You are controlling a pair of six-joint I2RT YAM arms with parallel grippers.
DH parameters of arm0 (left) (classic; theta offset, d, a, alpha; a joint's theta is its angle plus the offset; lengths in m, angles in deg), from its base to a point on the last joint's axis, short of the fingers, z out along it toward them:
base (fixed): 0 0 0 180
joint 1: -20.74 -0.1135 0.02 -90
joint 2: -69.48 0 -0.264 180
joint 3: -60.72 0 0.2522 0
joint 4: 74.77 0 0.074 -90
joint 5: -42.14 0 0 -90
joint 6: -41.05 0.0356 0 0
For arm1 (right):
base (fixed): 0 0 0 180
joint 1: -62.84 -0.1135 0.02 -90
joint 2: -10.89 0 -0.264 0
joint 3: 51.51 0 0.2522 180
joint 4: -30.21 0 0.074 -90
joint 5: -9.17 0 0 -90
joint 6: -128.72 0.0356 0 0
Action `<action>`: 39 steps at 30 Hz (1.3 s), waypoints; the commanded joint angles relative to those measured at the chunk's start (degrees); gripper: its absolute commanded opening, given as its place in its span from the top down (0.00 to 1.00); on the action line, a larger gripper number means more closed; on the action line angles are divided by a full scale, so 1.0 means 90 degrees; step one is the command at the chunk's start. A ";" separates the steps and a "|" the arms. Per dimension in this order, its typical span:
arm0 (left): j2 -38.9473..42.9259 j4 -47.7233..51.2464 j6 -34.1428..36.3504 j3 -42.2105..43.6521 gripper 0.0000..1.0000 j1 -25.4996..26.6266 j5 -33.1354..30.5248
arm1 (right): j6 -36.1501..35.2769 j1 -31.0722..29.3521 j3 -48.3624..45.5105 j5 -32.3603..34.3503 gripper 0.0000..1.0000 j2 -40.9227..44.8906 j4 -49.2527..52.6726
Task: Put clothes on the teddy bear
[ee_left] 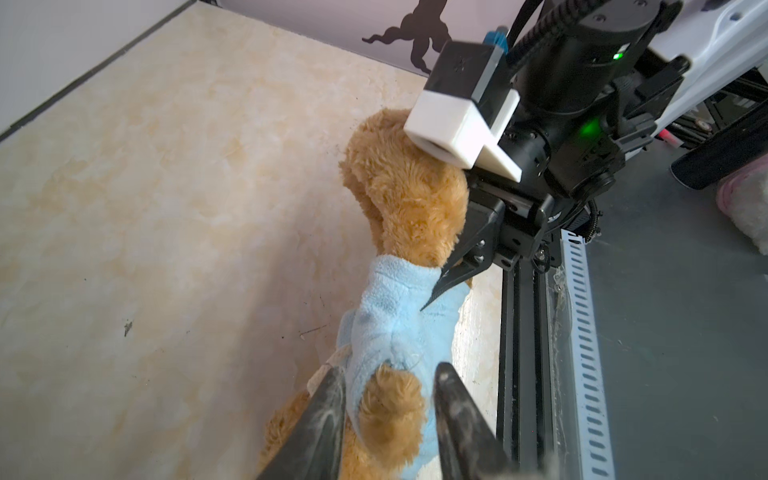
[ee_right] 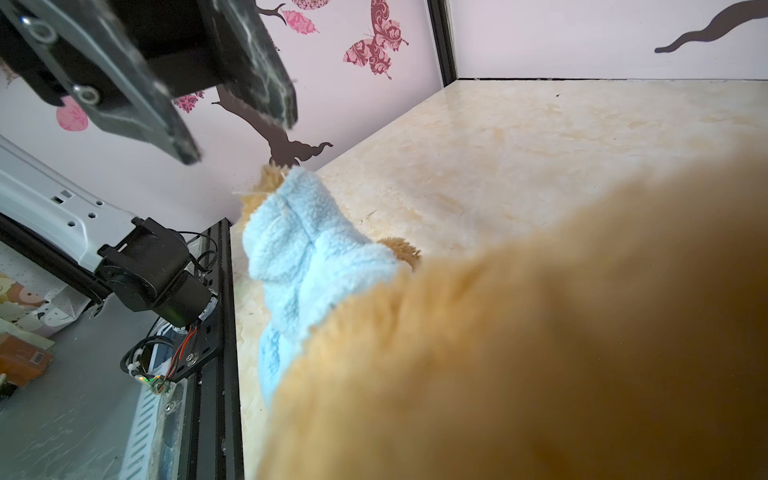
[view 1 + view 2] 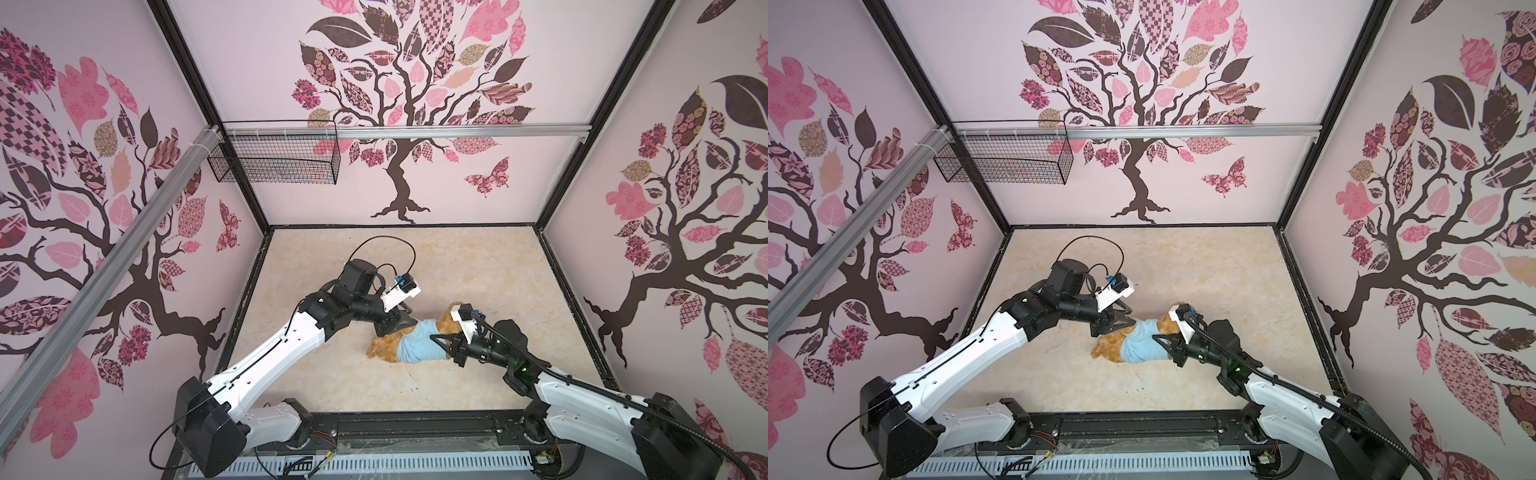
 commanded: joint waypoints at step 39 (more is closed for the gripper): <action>0.1082 -0.4415 -0.4661 0.2222 1.00 -0.1559 0.0907 | 0.1515 0.0162 -0.0371 0.1645 1.00 0.0181 -0.0941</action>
